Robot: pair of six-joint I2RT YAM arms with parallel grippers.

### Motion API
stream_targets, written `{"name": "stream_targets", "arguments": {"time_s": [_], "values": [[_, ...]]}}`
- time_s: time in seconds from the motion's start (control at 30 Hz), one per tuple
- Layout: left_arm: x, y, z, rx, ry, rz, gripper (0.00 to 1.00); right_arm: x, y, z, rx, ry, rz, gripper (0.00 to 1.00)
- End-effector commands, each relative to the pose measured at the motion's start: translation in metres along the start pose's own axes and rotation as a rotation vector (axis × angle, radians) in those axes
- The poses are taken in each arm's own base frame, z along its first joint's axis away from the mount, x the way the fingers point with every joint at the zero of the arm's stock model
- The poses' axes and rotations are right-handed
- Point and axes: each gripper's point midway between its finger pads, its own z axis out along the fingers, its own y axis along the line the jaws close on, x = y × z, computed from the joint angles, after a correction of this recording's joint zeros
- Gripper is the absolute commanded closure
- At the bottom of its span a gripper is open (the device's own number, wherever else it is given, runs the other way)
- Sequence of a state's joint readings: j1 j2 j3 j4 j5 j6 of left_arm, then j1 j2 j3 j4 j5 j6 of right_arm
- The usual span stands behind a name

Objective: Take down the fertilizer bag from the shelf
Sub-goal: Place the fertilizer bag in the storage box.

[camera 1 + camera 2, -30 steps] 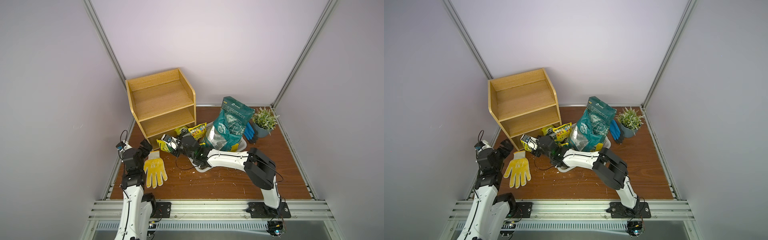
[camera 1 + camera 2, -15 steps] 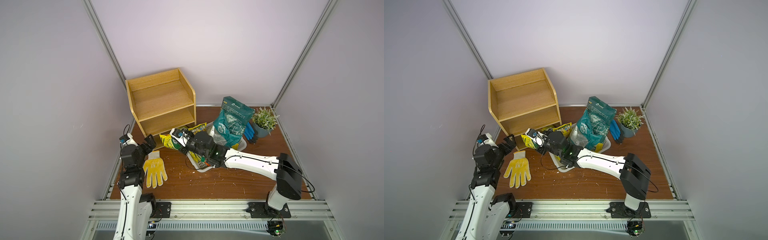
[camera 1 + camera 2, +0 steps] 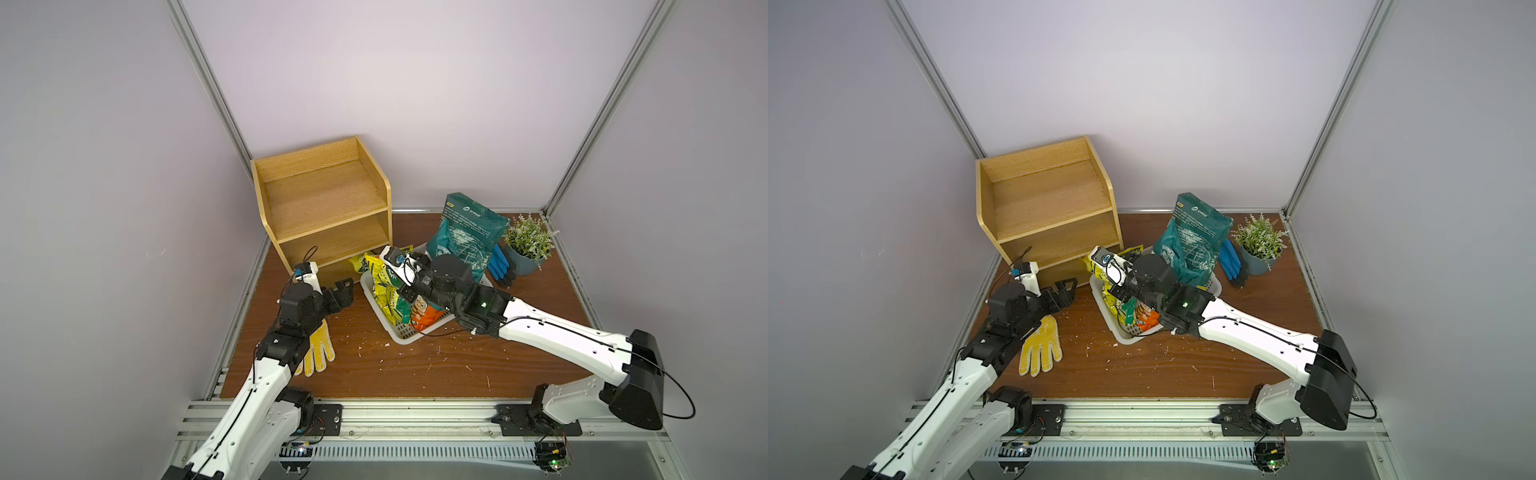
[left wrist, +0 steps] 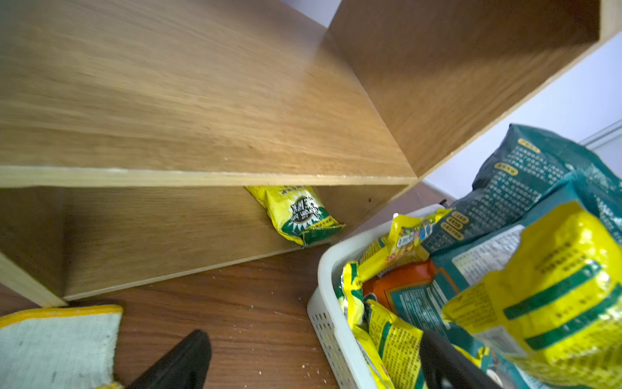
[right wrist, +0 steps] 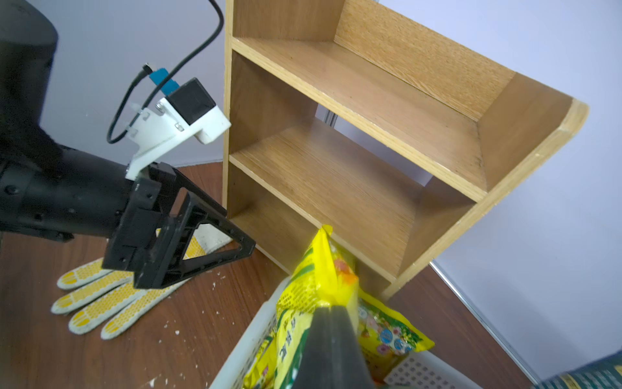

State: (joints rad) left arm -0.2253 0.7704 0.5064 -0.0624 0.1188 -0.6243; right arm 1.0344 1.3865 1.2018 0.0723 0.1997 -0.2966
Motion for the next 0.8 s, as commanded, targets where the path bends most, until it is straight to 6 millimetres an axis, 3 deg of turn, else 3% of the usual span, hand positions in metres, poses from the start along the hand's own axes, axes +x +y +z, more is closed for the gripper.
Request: {"name": "stream_targets", "arguments": {"time_s": [0.0, 0.13, 0.23, 0.4, 0.57, 0.77], "values": [[-0.014, -0.008, 0.002, -0.002, -0.059, 0.002, 0.0, -0.026, -0.022, -0.033, 0.037, -0.055, -0.006, 1.0], [-0.017, -0.008, 0.006, -0.007, -0.066, 0.013, 0.0, -0.034, -0.012, -0.061, -0.074, -0.063, 0.046, 1.0], [-0.016, -0.007, 0.011, -0.017, -0.057, 0.015, 0.0, -0.026, -0.002, -0.071, -0.134, -0.024, 0.096, 1.0], [-0.013, -0.006, 0.016, -0.027, -0.034, 0.019, 0.0, 0.022, 0.007, -0.067, -0.124, 0.085, 0.071, 1.0], [-0.013, -0.004, 0.015, -0.036, -0.035, 0.02, 0.0, 0.088, 0.018, -0.042, -0.13, 0.204, 0.029, 1.0], [-0.015, -0.003, 0.013, -0.048, -0.041, 0.027, 0.0, 0.142, 0.003, -0.01, -0.059, 0.298, 0.011, 1.0]]}}
